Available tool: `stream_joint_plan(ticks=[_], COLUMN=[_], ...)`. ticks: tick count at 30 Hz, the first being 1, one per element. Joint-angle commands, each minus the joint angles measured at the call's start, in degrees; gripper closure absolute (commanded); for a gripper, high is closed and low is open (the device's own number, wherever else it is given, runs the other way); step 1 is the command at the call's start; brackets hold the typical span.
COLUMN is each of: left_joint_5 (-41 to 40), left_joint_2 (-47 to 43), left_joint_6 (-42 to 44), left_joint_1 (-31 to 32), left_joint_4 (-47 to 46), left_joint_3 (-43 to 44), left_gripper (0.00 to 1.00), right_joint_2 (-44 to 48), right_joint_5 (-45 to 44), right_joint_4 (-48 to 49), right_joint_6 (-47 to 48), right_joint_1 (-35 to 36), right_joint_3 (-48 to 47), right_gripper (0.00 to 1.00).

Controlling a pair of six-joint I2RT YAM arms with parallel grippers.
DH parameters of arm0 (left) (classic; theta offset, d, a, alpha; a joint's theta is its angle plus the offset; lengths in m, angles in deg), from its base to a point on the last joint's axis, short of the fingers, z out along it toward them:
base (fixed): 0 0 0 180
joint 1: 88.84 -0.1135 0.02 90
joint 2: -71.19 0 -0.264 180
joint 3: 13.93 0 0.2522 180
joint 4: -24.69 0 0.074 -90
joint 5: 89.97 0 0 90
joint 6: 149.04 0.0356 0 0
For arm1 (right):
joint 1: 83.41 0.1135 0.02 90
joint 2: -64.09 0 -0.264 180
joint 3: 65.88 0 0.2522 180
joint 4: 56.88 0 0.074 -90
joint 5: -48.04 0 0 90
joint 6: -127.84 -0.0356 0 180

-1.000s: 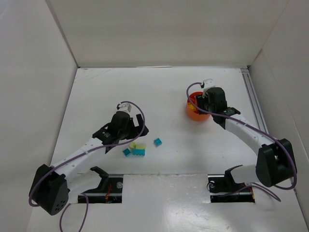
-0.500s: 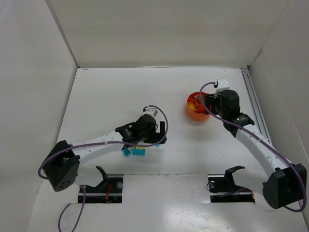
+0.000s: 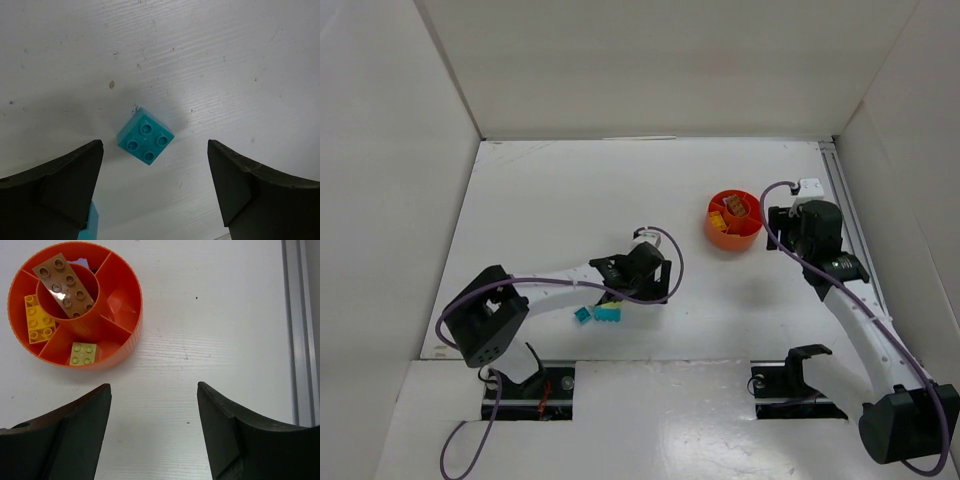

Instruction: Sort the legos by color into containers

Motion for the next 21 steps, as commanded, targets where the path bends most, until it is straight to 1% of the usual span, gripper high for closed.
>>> stream_joint_plan(ticks=[1, 6, 8, 9, 12, 15, 18, 19, 21], left_joint_5=[-3.17, -6.07, -7.65, -8.18, -8.18, -8.18, -8.18, -8.18, -8.18], left_joint_2=[0.27, 1.67, 2.73, 2.73, 4.05, 4.58, 5.19, 5.72, 5.72], left_joint_6=[-0.46, -1.69, -2.30, -2.31, -2.31, -1.78, -1.78, -1.78, -1.78], left_joint_1=[0.69, 1.22, 1.22, 1.22, 1.83, 2.36, 2.36, 2.36, 2.36], left_joint_4=[1.24, 2.29, 3.35, 4.13, 4.14, 3.53, 3.53, 3.53, 3.00], left_joint_3=[2.43, 3.04, 3.57, 3.58, 4.19, 4.19, 4.19, 4.19, 4.19], left_gripper=[0.18, 0.23, 0.30, 0.31, 0.36, 0.36, 0.41, 0.47, 0.53], right_joint_2=[1.29, 1.81, 1.81, 1.81, 2.43, 3.74, 3.75, 3.75, 3.75], right_joint_5=[1.76, 2.29, 2.81, 2.82, 2.82, 2.20, 2.20, 2.20, 2.20], right_joint_4=[-0.25, -0.78, -0.78, -0.78, -1.30, -2.35, -2.36, -2.36, -2.88], right_joint_6=[0.76, 0.77, 0.77, 0.77, 0.77, 0.77, 0.77, 0.77, 0.77], right_joint_1=[-0.36, -0.36, -0.36, -0.36, -0.36, -0.36, -0.89, -0.89, -0.89], right_joint_3=[-0.07, 0.46, 0.46, 0.46, 0.46, 0.46, 0.46, 0.46, 0.46], right_gripper=[0.26, 0.26, 0.26, 0.26, 0.26, 0.26, 0.26, 0.26, 0.26])
